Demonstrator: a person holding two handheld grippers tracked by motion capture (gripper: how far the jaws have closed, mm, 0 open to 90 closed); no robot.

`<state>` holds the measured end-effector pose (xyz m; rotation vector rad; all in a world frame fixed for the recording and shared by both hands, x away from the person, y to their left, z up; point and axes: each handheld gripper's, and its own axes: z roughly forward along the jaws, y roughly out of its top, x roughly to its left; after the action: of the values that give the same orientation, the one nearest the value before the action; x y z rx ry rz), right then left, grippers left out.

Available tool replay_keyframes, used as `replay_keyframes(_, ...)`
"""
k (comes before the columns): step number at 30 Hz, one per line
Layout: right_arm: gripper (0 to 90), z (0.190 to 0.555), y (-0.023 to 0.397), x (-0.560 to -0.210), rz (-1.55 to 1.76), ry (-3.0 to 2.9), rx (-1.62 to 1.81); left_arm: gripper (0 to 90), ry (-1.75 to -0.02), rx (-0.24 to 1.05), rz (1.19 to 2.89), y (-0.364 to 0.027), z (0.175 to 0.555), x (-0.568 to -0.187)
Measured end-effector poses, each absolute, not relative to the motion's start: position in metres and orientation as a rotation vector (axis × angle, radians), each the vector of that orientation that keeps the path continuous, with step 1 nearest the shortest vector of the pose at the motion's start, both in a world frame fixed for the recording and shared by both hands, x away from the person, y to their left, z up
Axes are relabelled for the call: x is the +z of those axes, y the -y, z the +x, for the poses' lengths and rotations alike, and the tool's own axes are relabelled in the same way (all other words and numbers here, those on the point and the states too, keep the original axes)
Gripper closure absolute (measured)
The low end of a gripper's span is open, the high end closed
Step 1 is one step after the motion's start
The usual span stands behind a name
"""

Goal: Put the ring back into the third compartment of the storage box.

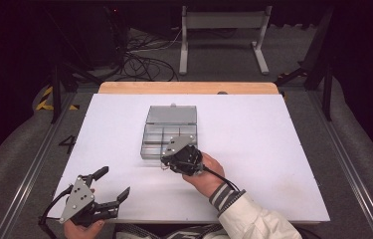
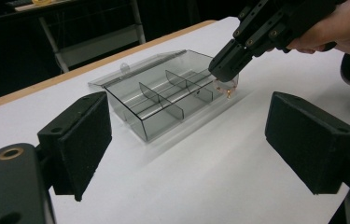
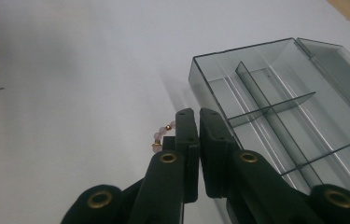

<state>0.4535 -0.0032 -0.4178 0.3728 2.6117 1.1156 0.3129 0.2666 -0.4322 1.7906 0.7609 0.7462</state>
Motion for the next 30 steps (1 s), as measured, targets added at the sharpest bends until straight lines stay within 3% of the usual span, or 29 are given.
replay_keyframes(30, 87.4, 0.473, 0.015, -0.391, 0.413, -2.545, 1.048, 15.1, -0.764, 0.745, 1.79, -0.267, 0.313, -0.432)
